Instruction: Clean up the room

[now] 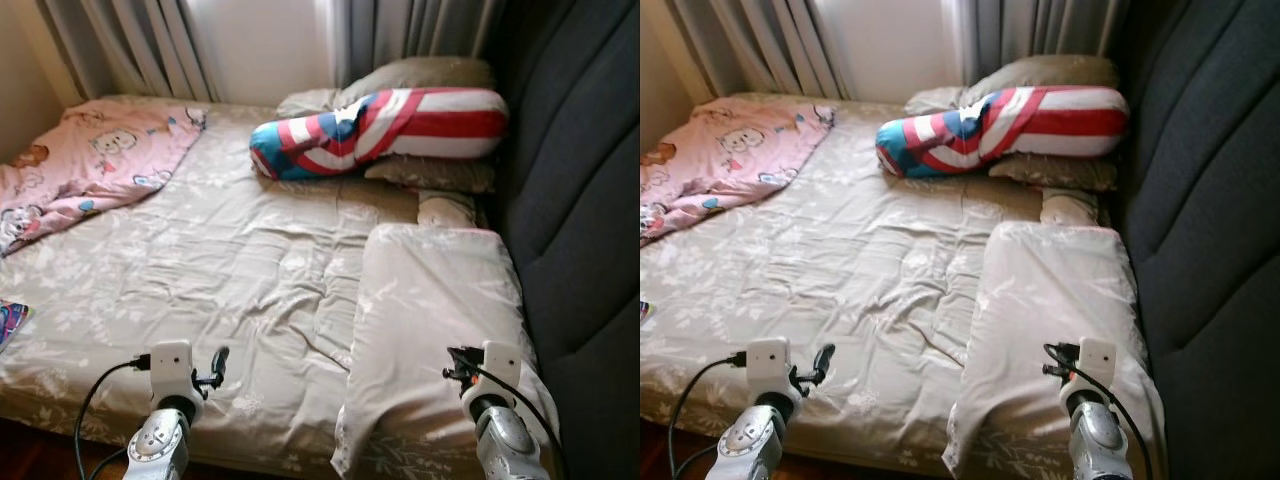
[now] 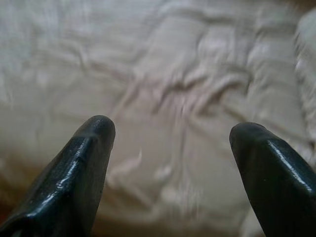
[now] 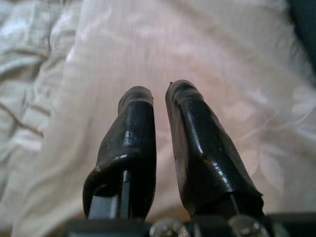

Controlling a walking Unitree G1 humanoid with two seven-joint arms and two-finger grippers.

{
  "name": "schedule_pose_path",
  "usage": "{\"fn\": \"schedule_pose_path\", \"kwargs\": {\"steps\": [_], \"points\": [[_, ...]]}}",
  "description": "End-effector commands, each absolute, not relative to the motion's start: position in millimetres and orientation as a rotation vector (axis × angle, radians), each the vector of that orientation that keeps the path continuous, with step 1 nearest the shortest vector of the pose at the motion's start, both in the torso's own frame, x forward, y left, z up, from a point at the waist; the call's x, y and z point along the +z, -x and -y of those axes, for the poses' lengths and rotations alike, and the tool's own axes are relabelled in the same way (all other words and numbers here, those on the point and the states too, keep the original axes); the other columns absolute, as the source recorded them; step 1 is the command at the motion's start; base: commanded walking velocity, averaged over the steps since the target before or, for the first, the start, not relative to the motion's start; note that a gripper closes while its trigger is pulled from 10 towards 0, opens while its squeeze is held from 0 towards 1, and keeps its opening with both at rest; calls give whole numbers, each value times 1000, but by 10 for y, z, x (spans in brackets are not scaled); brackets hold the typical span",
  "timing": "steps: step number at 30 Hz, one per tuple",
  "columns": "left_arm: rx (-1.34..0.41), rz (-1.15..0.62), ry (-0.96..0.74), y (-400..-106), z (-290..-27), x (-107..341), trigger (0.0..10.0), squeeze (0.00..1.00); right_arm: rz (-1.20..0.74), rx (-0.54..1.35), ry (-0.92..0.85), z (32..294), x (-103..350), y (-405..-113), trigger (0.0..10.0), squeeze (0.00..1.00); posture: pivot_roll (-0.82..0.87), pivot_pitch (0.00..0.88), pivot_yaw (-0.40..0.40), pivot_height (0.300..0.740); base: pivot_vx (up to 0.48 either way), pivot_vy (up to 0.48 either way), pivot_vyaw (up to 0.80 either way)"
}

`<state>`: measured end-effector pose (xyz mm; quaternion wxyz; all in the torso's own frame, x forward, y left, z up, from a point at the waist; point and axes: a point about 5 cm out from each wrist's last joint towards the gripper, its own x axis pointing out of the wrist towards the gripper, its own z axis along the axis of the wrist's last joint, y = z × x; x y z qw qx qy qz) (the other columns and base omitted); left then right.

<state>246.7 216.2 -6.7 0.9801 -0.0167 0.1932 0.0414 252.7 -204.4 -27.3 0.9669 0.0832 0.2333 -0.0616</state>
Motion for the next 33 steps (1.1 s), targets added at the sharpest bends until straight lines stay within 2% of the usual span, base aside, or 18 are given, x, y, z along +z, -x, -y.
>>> {"fn": "schedule_pose_path", "kwargs": {"steps": [1, 6, 12, 20, 29, 33], "points": [[74, -479, 18, -2358, -2187, -225, 10000, 0, -520, -151, -169, 2086, -347, -2441, 10000, 0, 39, 0, -24, 740, 0, 0, 0], [30, -696, -38, -2093, -2166, -540, 10000, 0, -514, -184, -172, 2110, -348, -2434, 10000, 0, 28, 0, -16, 740, 0, 0, 0], [12, -828, -76, -1895, -2123, -713, 10000, 0, -462, -180, -170, 2094, -283, -2501, 10000, 0, 8, 5, -16, 740, 0, 0, 0], [12, -831, -68, -1877, -2094, -739, 10000, 0, -439, -137, -156, 2023, -244, -2556, 10000, 0, 7, 11, -21, 740, 0, 0, 0], [29, -896, -60, -1635, -2222, -830, 10000, 0, -426, -117, -150, 1955, -217, -2602, 10000, 0, 18, 25, -22, 740, 0, 0, 0], [29, -884, -57, -1701, -2188, -811, 10000, 0, -424, -126, -150, 1958, -217, -2601, 10000, 0, 20, 27, -19, 740, 0, 0, 0]]}}
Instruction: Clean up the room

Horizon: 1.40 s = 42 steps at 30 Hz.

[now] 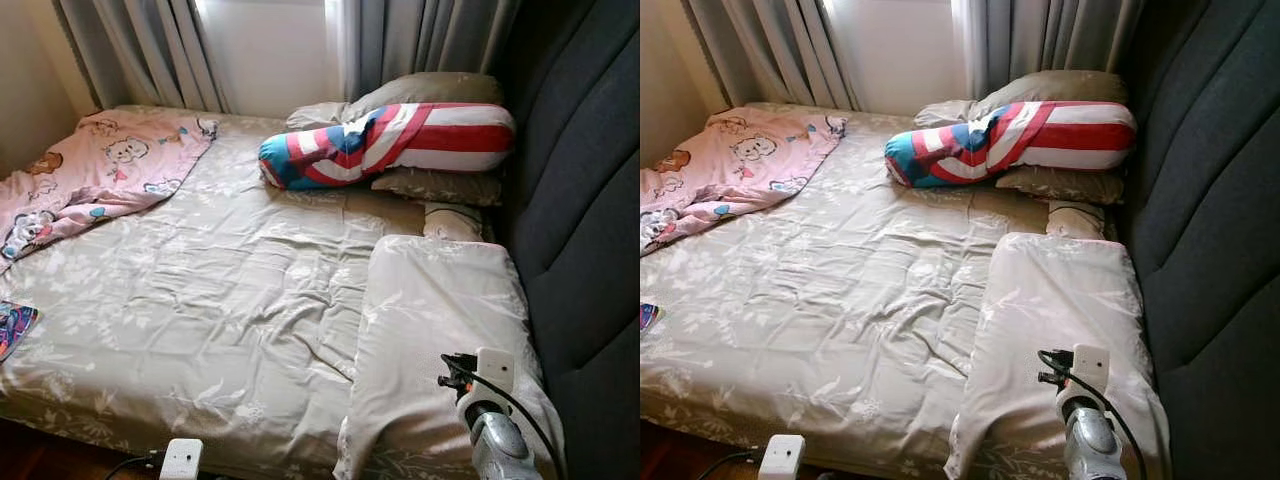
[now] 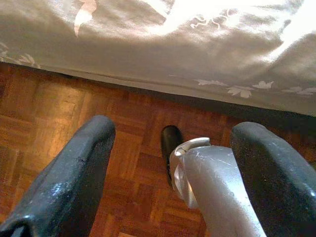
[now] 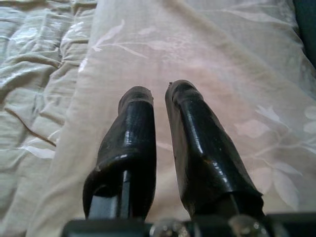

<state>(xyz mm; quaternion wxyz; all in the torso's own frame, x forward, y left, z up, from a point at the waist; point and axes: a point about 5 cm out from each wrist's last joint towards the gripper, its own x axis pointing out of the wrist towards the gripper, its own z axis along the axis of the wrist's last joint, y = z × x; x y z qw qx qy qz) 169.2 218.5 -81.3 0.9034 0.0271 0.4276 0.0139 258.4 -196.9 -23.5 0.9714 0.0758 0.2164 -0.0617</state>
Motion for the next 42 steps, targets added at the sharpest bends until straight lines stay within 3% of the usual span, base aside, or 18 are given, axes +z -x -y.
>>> {"fn": "schedule_pose_path", "kwargs": {"steps": [1, 11, 42], "points": [[24, -883, -58, -1714, -2179, -808, 10000, 0, -427, -126, -150, 1958, -220, -2599, 10000, 0, 20, 28, -18, 740, 0, 0, 0], [24, -884, -62, -1734, -2192, -799, 10000, 0, -436, -129, -150, 1955, -235, -2586, 10000, 0, 21, 29, -17, 740, 0, 284, 0], [42, -887, -47, -1706, -2214, -807, 10000, 0, -433, -138, -162, 1931, -213, -2628, 10000, 0, 29, 20, -5, 740, 0, 465, 0]]}}
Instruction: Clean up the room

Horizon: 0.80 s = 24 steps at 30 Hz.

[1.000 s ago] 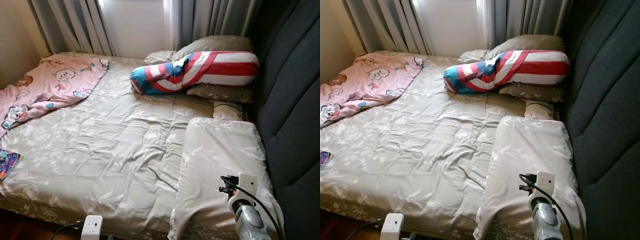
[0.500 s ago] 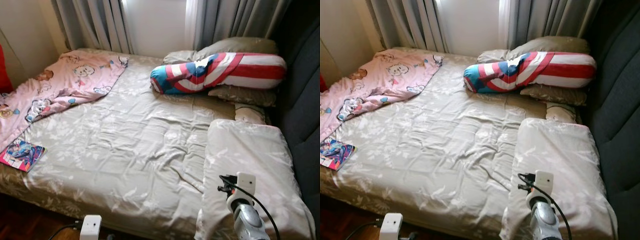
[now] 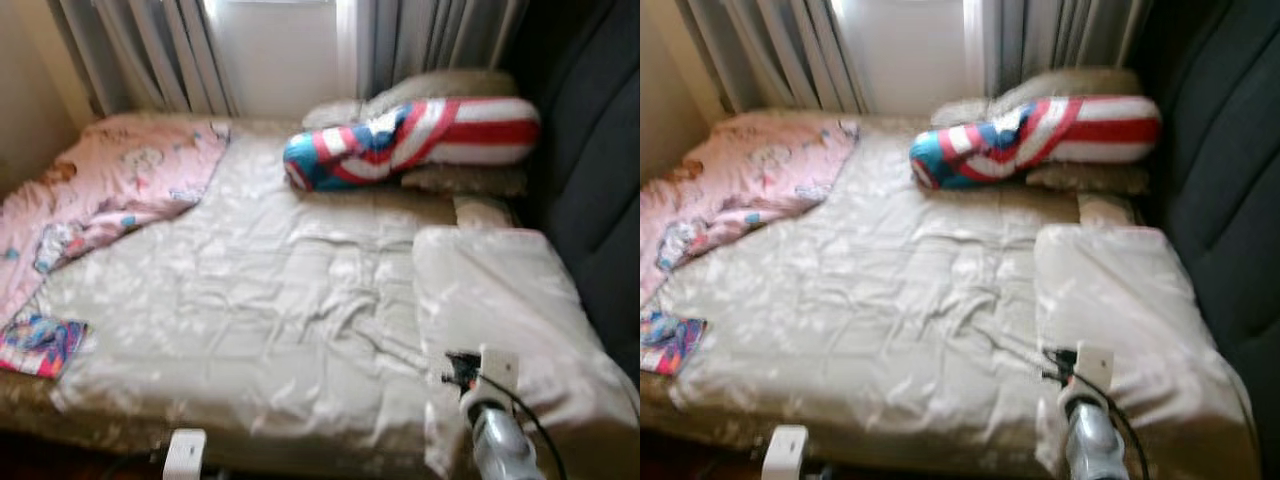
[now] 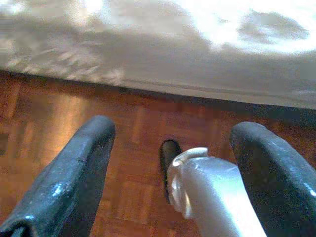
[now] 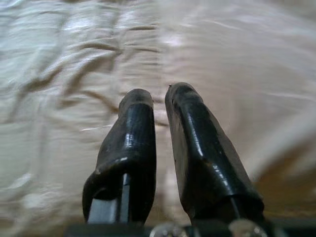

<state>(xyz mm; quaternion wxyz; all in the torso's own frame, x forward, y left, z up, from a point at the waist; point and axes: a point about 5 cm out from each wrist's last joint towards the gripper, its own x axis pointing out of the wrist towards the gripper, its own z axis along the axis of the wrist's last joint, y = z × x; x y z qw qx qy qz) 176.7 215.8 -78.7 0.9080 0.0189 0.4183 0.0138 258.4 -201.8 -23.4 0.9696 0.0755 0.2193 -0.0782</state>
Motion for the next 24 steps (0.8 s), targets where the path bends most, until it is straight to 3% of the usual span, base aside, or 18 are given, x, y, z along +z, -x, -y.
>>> {"fn": "schedule_pose_path", "kwargs": {"steps": [1, 24], "points": [[42, -887, -47, -1706, -2214, -807, 10000, 0, -433, -138, -162, 1931, -213, -2628, 10000, 0, 29, 20, -5, 740, 0, 476, 0], [42, -888, -45, -1702, -2212, -809, 10000, 0, -438, -133, -173, 1907, -220, -2627, 10000, 0, 36, 29, -1, 740, 0, 473, 0]]}}
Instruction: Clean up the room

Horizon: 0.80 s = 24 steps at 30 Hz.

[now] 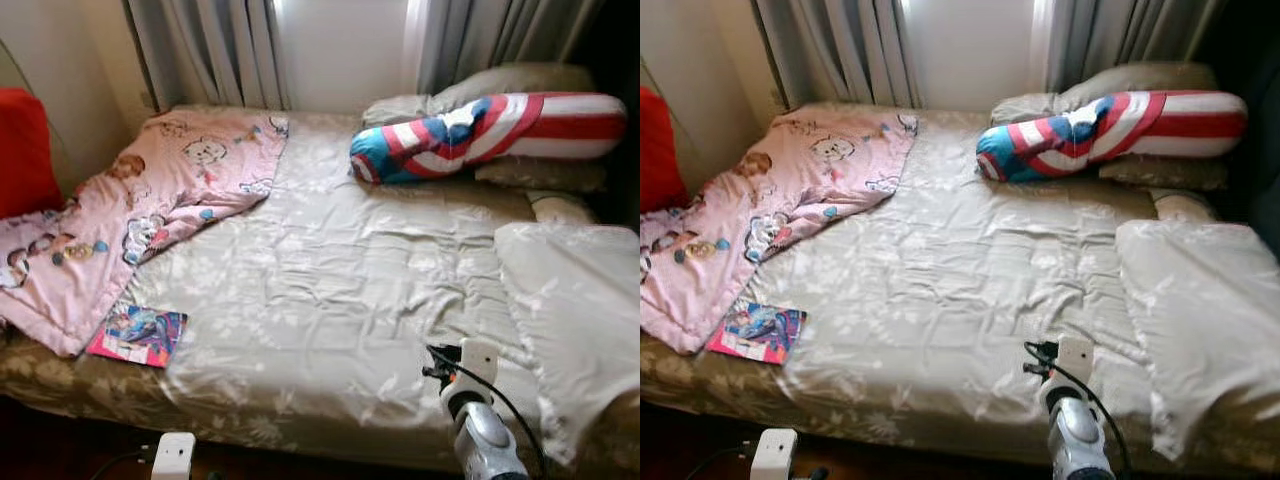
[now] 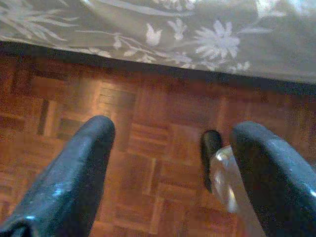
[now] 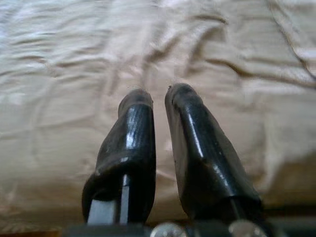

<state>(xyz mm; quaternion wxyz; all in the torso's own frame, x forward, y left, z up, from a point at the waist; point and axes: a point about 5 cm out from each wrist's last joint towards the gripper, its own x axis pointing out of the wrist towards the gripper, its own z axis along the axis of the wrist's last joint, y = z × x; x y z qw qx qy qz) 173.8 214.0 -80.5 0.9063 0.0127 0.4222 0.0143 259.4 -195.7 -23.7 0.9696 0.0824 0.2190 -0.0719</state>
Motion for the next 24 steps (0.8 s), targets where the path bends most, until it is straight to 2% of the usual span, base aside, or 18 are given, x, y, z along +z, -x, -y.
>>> {"fn": "schedule_pose_path", "kwargs": {"steps": [1, 24], "points": [[43, -889, -45, -1702, -2211, -810, 10000, 0, -438, -133, -173, 1909, -220, -2628, 10000, 0, 35, 27, -3, 740, 0, 472, 0], [46, -892, -46, -1702, -2212, -811, 10000, 0, -438, -121, -175, 1875, -219, -2635, 10000, 0, 37, 22, -4, 740, 0, 472, 0]]}}
